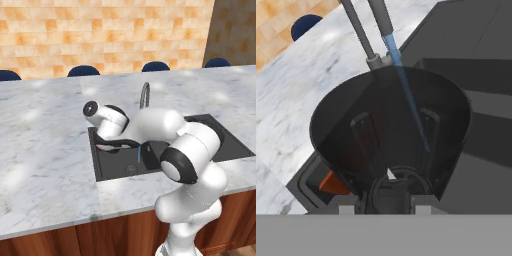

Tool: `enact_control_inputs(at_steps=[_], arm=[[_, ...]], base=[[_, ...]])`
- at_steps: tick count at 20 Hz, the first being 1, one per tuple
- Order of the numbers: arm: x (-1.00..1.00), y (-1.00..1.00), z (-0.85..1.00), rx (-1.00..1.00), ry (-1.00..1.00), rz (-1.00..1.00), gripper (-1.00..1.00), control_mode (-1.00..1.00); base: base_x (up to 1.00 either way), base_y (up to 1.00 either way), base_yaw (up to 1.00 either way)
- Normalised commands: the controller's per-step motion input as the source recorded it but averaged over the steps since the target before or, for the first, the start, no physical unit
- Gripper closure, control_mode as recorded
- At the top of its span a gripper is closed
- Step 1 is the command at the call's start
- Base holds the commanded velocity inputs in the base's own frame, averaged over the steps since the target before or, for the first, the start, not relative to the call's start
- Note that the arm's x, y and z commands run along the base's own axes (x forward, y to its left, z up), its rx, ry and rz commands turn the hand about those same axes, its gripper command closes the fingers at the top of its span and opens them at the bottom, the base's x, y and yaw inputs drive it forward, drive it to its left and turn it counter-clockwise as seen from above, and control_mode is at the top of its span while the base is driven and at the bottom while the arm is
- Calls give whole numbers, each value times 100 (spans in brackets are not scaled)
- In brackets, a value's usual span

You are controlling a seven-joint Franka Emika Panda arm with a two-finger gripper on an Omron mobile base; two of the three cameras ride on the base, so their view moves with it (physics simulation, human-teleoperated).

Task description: Turn on the sink faucet and place the jug under the water for a few seconds to fill it up.

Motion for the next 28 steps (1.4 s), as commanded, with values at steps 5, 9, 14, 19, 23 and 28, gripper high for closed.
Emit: enact_control_inputs(at_steps=[5, 9, 14, 19, 23, 28], arm=[[40, -1, -4, 0, 0, 0, 100, -100], [27, -28, -1, 2, 0, 0, 100, -100], [26, -29, 0, 3, 1, 0, 100, -100], [26, -30, -3, 3, 3, 0, 100, -100], [24, -33, -3, 4, 3, 0, 100, -100], [17, -39, -1, 5, 2, 0, 100, -100]], base=[[0, 0, 0], [0, 0, 0], [0, 0, 0], [0, 0, 0], [0, 0, 0], [0, 0, 0]])
